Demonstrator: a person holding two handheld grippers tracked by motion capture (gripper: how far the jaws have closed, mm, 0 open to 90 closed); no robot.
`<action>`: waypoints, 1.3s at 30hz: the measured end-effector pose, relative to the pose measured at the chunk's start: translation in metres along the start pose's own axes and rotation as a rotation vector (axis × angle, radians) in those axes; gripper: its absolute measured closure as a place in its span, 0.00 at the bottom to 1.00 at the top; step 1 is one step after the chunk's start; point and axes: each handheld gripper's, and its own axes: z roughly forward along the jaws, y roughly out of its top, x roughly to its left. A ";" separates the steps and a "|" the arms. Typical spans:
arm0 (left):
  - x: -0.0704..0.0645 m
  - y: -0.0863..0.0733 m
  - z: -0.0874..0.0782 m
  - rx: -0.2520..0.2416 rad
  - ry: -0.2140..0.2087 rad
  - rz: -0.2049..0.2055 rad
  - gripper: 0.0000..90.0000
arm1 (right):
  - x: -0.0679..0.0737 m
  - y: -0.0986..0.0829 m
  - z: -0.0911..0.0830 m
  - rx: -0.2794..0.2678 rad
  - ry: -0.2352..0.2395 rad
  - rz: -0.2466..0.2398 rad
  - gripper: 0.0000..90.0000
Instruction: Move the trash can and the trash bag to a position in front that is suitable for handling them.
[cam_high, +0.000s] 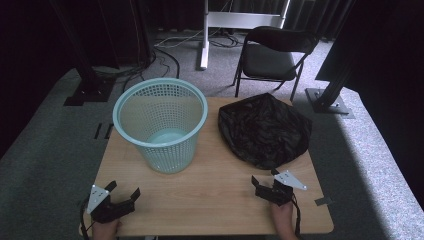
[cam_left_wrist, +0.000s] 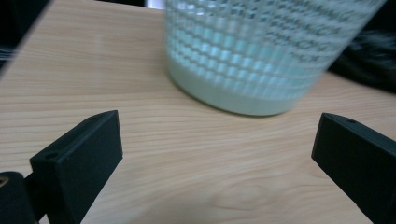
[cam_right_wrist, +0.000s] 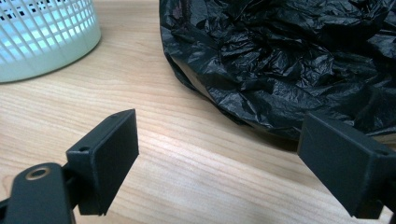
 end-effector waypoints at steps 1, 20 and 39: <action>0.002 -0.001 0.001 0.007 0.011 -0.003 0.02 | 0.001 0.000 0.000 0.008 0.002 -0.002 0.13; 0.029 0.021 0.032 0.068 0.111 -0.038 0.02 | 0.030 0.046 0.053 0.099 -0.008 -0.045 0.14; 0.065 0.100 0.086 0.035 0.197 -0.076 0.02 | 0.063 0.167 0.134 0.000 -0.026 0.053 0.15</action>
